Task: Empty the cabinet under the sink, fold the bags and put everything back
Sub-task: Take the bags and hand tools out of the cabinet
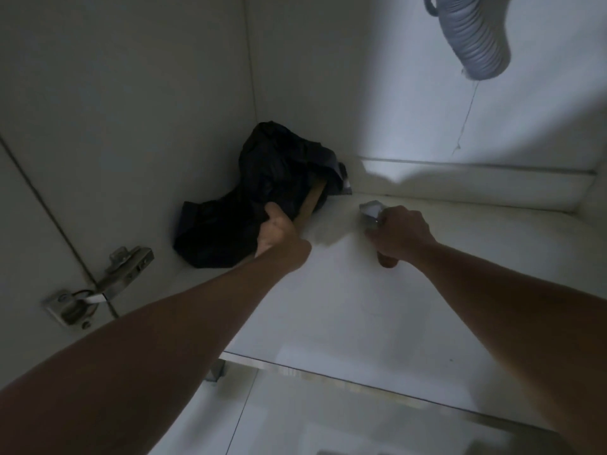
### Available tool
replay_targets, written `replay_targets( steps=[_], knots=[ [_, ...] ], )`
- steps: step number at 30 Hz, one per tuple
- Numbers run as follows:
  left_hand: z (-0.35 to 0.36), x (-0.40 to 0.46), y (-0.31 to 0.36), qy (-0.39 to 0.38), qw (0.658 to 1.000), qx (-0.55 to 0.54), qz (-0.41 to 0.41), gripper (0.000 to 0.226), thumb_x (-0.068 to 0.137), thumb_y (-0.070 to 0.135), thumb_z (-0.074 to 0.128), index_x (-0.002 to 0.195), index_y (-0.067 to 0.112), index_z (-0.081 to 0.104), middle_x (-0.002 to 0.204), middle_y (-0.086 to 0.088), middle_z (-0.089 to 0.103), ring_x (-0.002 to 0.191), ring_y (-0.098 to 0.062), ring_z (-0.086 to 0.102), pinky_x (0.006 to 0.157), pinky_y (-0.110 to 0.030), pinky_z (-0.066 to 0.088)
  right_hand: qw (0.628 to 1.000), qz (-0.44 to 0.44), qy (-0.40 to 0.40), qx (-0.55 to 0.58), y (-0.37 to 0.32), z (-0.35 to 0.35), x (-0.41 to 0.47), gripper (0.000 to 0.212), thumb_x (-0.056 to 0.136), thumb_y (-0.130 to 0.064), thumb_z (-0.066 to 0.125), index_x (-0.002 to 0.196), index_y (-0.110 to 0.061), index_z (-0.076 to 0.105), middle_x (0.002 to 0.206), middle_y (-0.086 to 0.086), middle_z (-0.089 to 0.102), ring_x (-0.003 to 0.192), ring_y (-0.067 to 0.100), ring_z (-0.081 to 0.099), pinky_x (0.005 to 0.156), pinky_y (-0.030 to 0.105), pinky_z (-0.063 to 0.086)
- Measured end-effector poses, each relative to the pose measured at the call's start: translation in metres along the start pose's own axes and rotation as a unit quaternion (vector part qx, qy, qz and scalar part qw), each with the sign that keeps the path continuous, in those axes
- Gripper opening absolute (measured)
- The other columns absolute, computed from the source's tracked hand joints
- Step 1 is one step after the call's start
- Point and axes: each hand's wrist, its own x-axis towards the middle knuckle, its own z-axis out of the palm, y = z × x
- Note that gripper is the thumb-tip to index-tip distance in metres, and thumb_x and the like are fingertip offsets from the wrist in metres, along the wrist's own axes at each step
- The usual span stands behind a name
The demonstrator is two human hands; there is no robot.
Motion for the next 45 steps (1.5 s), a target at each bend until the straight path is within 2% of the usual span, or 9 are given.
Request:
replay_targets(
  steps=[7,13,19,22,28,32,37,41,45],
  knots=[
    [-0.023,-0.040,0.027,-0.058,0.998,-0.028,0.010,0.041,0.085,0.013,0.052,0.126,0.012,0.048,0.123,-0.013,0.052,0.107,-0.032,0.056,0.081,-0.036,0.052,1.000,0.018,0.005,0.003,-0.002,-0.042,-0.032,0.038,0.079,-0.024,0.056,0.117,-0.018,0.060,0.108,0.009,0.063,0.098,0.030,0.057,0.074,0.026,0.037],
    [-0.058,-0.087,0.038,-0.058,0.990,-0.123,-0.034,0.033,0.090,0.038,0.057,0.116,0.017,0.060,0.097,-0.005,0.063,0.069,-0.017,0.057,0.048,-0.023,0.039,0.997,0.052,-0.005,0.049,-0.013,-0.086,-0.081,0.035,0.075,-0.024,0.052,0.109,-0.029,0.052,0.103,0.007,0.057,0.090,0.028,0.049,0.074,0.029,0.039],
    [-0.099,-0.144,0.031,-0.161,0.962,-0.212,-0.057,0.017,0.090,0.029,0.058,0.097,0.014,0.064,0.073,-0.005,0.059,0.057,-0.020,0.055,0.049,-0.026,0.045,0.998,0.017,-0.049,0.042,-0.038,-0.119,-0.144,0.053,0.077,-0.022,0.050,0.126,-0.041,0.056,0.128,-0.001,0.055,0.091,0.020,0.045,0.079,0.027,0.036],
    [-0.114,-0.177,0.015,-0.176,0.952,-0.247,-0.032,0.005,0.090,0.020,0.060,0.087,0.017,0.062,0.081,-0.009,0.069,0.066,-0.021,0.069,0.051,-0.028,0.056,1.000,-0.012,-0.027,-0.004,-0.045,-0.122,-0.179,0.043,0.081,-0.019,0.054,0.120,-0.037,0.058,0.116,-0.001,0.057,0.092,0.020,0.047,0.084,0.028,0.037],
    [-0.163,-0.240,-0.054,-0.130,0.963,-0.235,0.005,0.014,0.085,0.013,0.063,0.097,0.018,0.060,0.090,-0.006,0.067,0.073,-0.023,0.069,0.061,-0.034,0.059,1.000,-0.012,-0.005,-0.005,-0.076,-0.103,-0.263,0.033,0.081,-0.015,0.057,0.107,-0.034,0.062,0.078,-0.023,0.045,0.087,0.019,0.052,0.078,0.027,0.039],
    [-0.206,-0.283,-0.104,-0.117,0.968,-0.221,0.012,0.023,0.086,0.011,0.055,0.098,0.030,0.061,0.087,-0.007,0.063,0.058,-0.018,0.051,0.046,-0.024,0.039,0.999,-0.003,-0.032,-0.028,-0.115,-0.081,-0.315,0.031,0.077,-0.020,0.060,0.107,-0.024,0.063,0.091,-0.001,0.059,0.086,0.024,0.058,0.074,0.028,0.047],
    [-0.234,-0.325,-0.171,-0.093,0.976,-0.198,-0.002,0.011,0.089,0.024,0.057,0.090,0.025,0.067,0.063,0.001,0.055,0.051,-0.018,0.048,0.048,-0.030,0.040,0.995,-0.034,-0.083,-0.049,-0.152,-0.039,-0.360,0.027,0.073,-0.023,0.071,0.098,-0.015,0.065,0.089,0.002,0.064,0.071,0.016,0.052,0.054,0.020,0.035],
    [-0.233,-0.363,-0.218,-0.084,0.975,-0.200,-0.036,0.009,0.090,0.018,0.057,0.085,0.019,0.065,0.070,-0.014,0.061,0.064,-0.036,0.059,0.052,-0.042,0.050,0.989,-0.031,-0.131,-0.056,-0.154,0.014,-0.391,0.046,0.068,-0.029,0.079,0.107,-0.011,0.061,0.073,-0.007,0.056,0.061,0.007,0.049,0.050,0.018,0.032],
    [-0.214,-0.388,-0.262,-0.073,0.976,-0.191,-0.075,0.006,0.089,0.011,0.058,0.088,0.015,0.063,0.075,-0.013,0.062,0.065,-0.030,0.057,0.049,-0.026,0.044,0.983,-0.006,-0.181,-0.040,-0.143,0.065,-0.418,0.069,0.067,-0.030,0.082,0.125,-0.007,0.052,0.068,-0.009,0.048,0.057,0.001,0.042,0.043,0.016,0.029]
  ],
)
